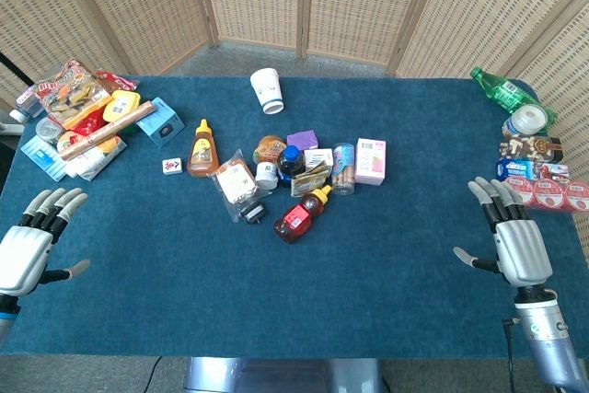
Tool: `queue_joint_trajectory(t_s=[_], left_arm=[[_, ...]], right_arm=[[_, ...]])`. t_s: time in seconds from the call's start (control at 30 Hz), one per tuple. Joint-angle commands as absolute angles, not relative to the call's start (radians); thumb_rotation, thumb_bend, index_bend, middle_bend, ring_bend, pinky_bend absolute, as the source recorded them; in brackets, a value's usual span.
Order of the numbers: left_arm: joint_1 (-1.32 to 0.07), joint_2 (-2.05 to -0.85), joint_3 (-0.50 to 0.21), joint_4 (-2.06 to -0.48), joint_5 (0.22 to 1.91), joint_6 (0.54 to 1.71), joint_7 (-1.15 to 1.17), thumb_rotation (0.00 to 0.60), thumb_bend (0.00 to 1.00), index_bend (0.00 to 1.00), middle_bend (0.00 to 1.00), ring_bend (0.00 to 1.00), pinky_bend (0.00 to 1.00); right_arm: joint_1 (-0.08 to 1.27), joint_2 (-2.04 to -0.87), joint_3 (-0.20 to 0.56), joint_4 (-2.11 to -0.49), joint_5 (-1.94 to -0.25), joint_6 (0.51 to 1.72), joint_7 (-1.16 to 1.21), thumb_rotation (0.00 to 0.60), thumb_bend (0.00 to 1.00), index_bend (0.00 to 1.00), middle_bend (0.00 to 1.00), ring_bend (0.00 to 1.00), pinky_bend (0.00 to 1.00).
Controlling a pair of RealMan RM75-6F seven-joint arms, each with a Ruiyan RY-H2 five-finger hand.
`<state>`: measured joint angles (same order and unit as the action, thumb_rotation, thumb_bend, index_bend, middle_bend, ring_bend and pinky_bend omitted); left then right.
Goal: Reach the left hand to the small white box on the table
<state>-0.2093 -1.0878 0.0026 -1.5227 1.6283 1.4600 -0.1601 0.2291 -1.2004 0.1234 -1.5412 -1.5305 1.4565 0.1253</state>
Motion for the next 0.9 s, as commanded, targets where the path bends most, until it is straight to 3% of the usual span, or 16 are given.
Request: queue_joint_trajectory(t_s=[0.03,0.27,0.53,0.9], left_arm=[[-0.209,-1.086,0.003,-1.523,1.625,1.456,-0.160,0.600,0.15,0.00,0.00,0.00,0.00],[-0.227,-1.079,-0.014,-1.533,1.595,1.421,-0.153,0.600,0.15,0.00,0.00,0.00,0.04],[-0.338,-1.061,-0.069,-1.550,1.487,1.221,-0.113,0.600,0.16,0.00,0.00,0.00,0.10],[-0.509,-1.123,-0.160,-1.520,1.292,0.975,0.024,0.600,0.15,0.00,0.00,0.00,0.15]], right_arm=[[0.229,-1.200,0.123,-1.542,-1.531,1.456,0.126,0.600,0.00,0.00,0.00,0.00,0.00],[0.228,-1.200,0.125,-1.542,-1.530,1.461,0.126,0.600,0.00,0.00,0.00,0.00,0.00],[0.227,-1.200,0.127,-1.543,-1.525,1.461,0.129,0.600,0.00,0.00,0.00,0.00,0.00],[0.226,-1.200,0.131,-1.541,-1.517,1.460,0.135,0.600,0.00,0.00,0.00,0.00,0.00]])
